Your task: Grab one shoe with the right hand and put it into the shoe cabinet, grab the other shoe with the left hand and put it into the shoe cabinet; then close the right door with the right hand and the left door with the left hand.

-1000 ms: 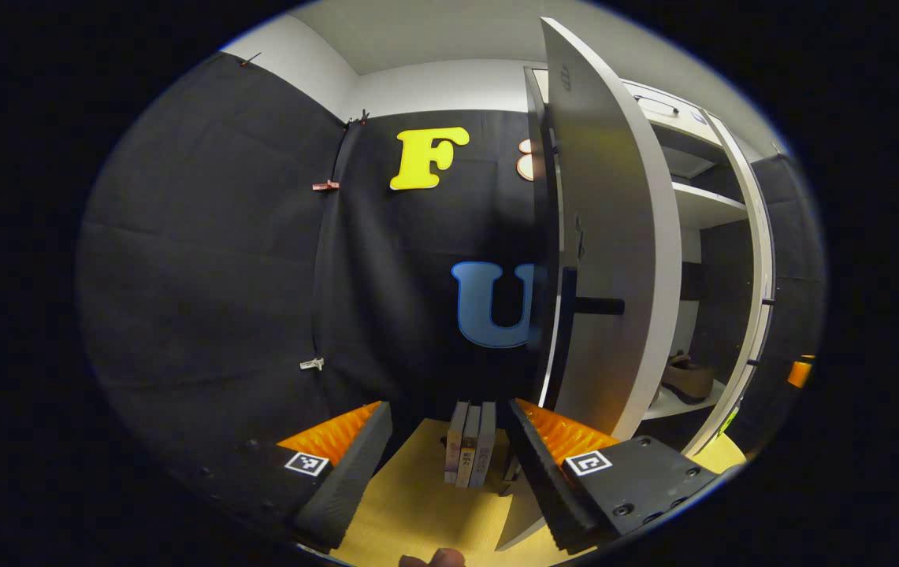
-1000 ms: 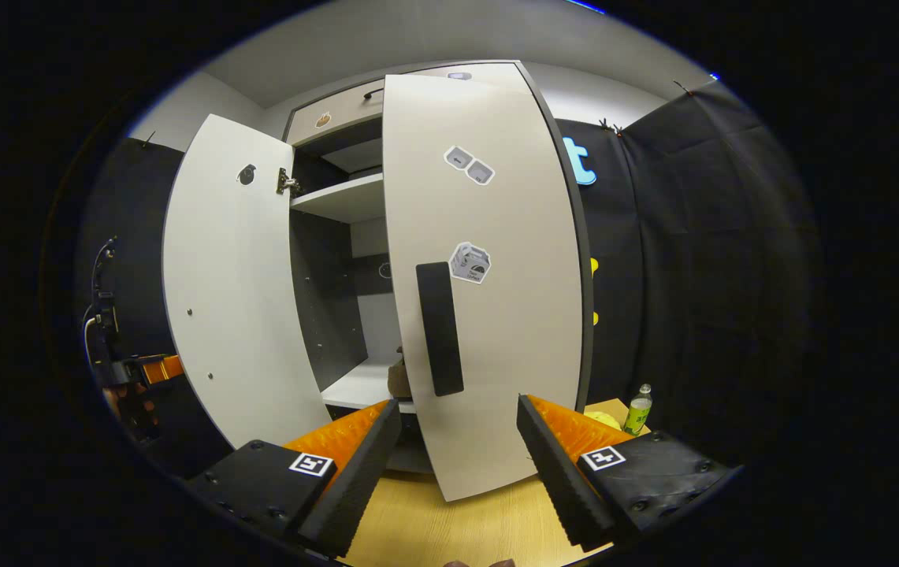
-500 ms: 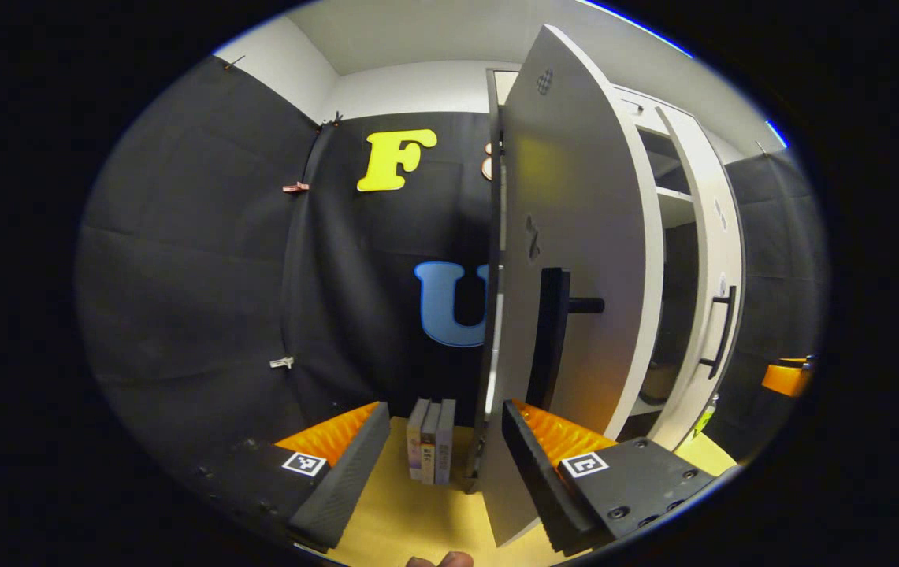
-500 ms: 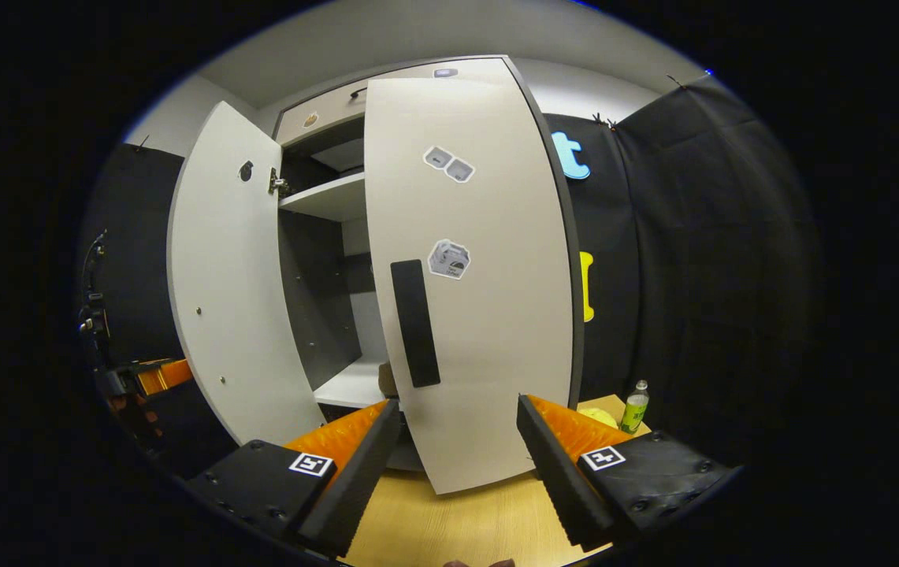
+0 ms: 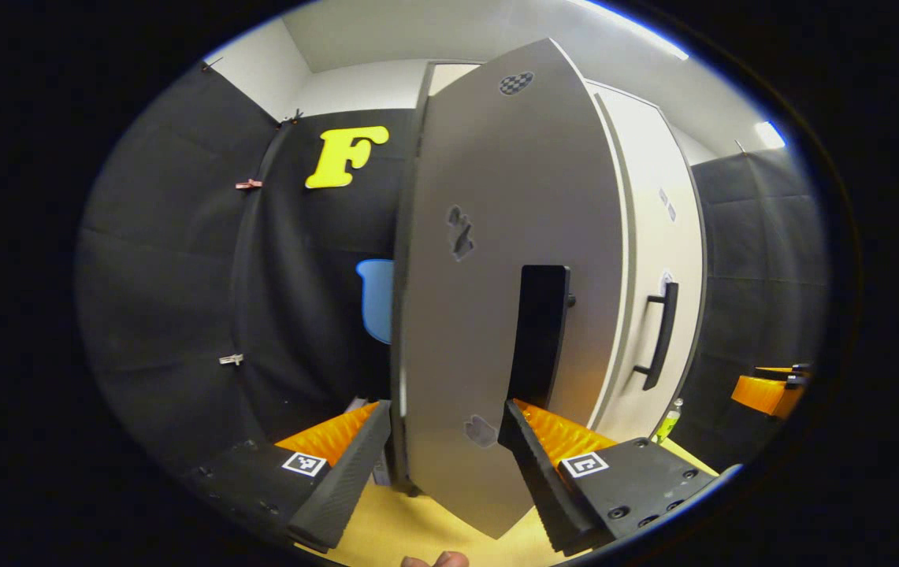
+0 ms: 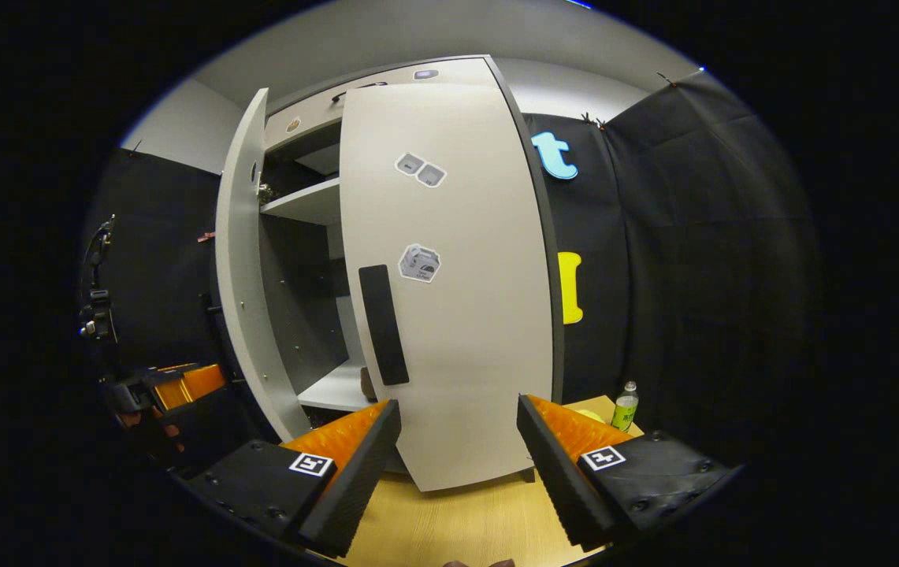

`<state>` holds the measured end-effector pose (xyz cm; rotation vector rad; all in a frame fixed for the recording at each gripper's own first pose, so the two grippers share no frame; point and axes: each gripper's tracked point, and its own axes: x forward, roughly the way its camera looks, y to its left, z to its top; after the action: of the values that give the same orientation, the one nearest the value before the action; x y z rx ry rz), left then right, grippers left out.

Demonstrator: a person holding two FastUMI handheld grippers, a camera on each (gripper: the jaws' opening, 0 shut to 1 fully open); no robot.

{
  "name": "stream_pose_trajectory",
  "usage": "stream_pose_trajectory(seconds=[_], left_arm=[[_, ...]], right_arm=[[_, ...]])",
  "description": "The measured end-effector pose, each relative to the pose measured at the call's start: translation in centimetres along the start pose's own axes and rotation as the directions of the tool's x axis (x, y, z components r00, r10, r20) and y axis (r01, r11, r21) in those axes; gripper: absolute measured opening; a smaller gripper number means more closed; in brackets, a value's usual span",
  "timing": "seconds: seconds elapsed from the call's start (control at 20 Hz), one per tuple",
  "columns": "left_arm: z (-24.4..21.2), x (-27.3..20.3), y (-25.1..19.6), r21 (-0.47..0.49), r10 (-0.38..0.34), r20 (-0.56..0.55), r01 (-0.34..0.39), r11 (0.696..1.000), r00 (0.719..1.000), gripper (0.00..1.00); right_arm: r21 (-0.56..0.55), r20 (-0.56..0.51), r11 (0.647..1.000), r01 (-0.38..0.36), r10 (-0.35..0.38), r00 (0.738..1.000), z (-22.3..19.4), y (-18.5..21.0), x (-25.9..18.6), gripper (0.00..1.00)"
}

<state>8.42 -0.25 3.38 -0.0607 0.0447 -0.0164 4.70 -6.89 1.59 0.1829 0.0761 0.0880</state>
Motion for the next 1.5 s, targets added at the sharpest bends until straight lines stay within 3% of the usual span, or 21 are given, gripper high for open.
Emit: stream_pose_trajectory(seconds=[0.15,0.2,0.25,0.5,0.75,0.95,1.5], left_arm=[[-0.8,1.7,-3.1,-0.013,-0.042,-0.016,0.042,0.999,0.999,0.93],[-0.6,1.9,-3.4,-0.010,-0.047,-0.007,0.047,0.999,0.999,0.88],[-0.4,2.2,-3.7,-0.006,-0.052,-0.007,0.052,0.999,0.999,0.93],[-0.9,4.0,-5.7,-0.027,-0.056,-0.016,0.055,0.998,0.998,0.93],[-0.7,5.0,-6.9,0.059,-0.047,-0.001,0.047,0.997,0.999,0.93],[-0.6,4.8,-7.0,0.103,-0.050,0.004,0.049,0.993,0.999,0.93],[-0.5,2.1,-6.8,0.061,-0.097,-0.008,0.098,0.993,0.995,0.95]], right_arm=[[0.016,-0.002,1.000,0.011,-0.011,1.000,0.3,-1.2,-0.1,0.98],[0.020,0.000,1.000,0.017,-0.017,1.000,0.5,-1.6,-0.2,0.98],[0.023,0.003,0.999,0.022,-0.022,1.000,0.7,-2.0,-0.3,0.98],[0.021,0.003,0.999,0.028,-0.028,1.000,1.0,-2.7,-0.3,0.98],[0.006,-0.015,1.000,0.023,-0.023,1.000,0.6,-2.7,0.1,0.98],[0.001,-0.010,1.000,0.017,-0.017,1.000,0.8,-1.9,1.1,0.98],[-0.025,0.017,0.999,0.028,-0.028,0.999,1.3,-1.6,1.7,0.98]])
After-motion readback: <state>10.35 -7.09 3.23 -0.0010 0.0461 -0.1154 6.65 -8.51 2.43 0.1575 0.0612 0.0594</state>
